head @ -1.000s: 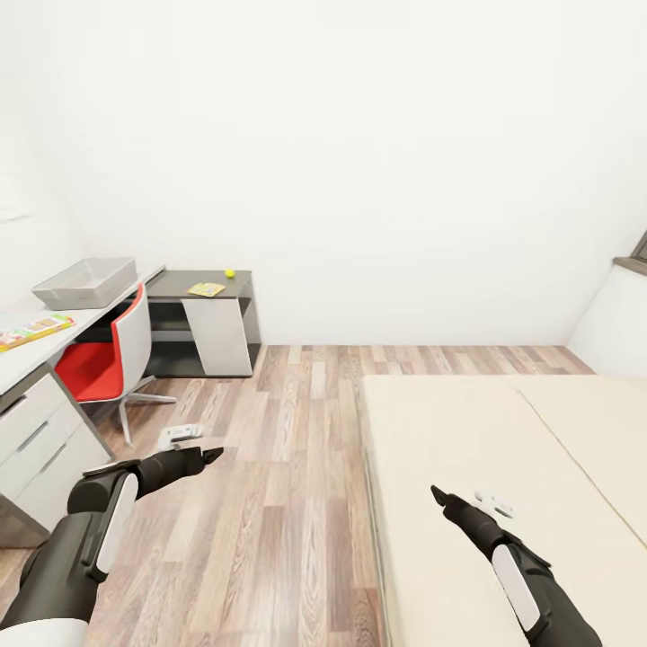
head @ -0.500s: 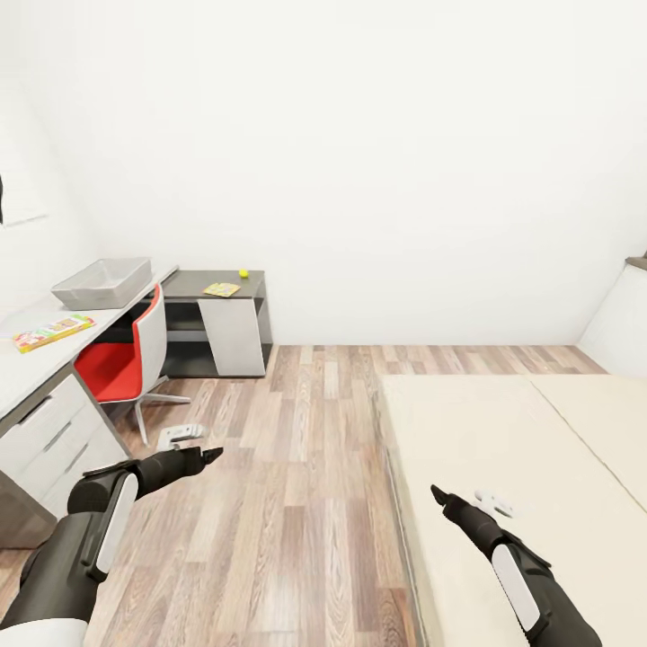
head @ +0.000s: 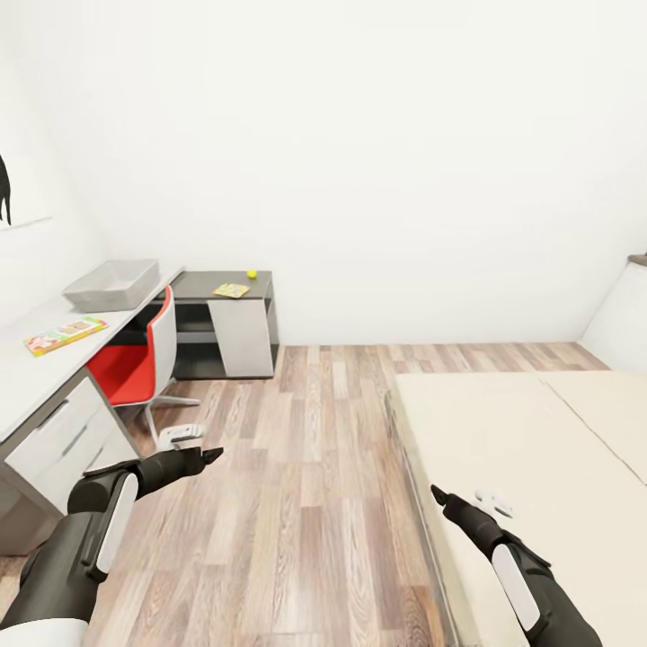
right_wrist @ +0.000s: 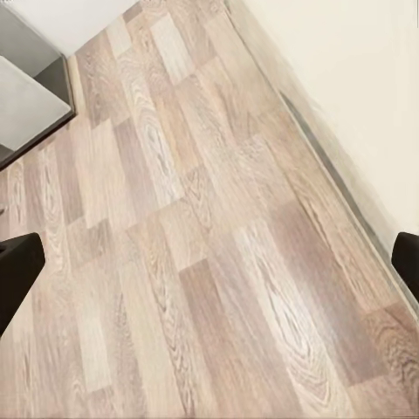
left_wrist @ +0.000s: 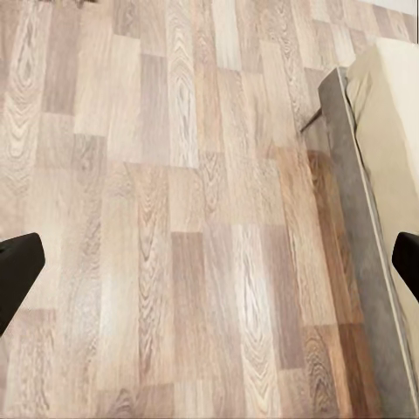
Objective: Put all the toys in the child's room - the three board games (two on the bed and one on the table), the two jigsaw puzzles on the table, and the tennis ball on the table - inside the toy box on the table in the child's room.
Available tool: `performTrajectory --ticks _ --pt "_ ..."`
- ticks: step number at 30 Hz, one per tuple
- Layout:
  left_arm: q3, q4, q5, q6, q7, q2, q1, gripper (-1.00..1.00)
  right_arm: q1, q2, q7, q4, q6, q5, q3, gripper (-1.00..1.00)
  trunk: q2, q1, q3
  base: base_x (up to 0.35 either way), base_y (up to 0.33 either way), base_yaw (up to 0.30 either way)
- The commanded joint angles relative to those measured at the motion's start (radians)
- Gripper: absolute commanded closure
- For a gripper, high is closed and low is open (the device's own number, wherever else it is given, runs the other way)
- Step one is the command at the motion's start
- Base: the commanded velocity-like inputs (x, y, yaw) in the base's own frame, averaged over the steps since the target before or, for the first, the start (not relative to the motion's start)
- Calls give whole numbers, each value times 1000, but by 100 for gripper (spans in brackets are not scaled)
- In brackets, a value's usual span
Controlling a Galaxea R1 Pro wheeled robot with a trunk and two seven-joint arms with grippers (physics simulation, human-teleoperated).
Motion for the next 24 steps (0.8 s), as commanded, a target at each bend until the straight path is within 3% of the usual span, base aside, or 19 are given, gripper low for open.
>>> performTrajectory --ticks 1,24 --pt "1 0 10 8 2 0 -1 -100 -1 1 3 -1 7 -7 -3 -100 -2 1 -2 0 283 -199" --pt "1 0 10 8 2 0 -1 -100 -1 1 2 2 7 -5 -4 -100 -2 1 -2 0 285 -255"
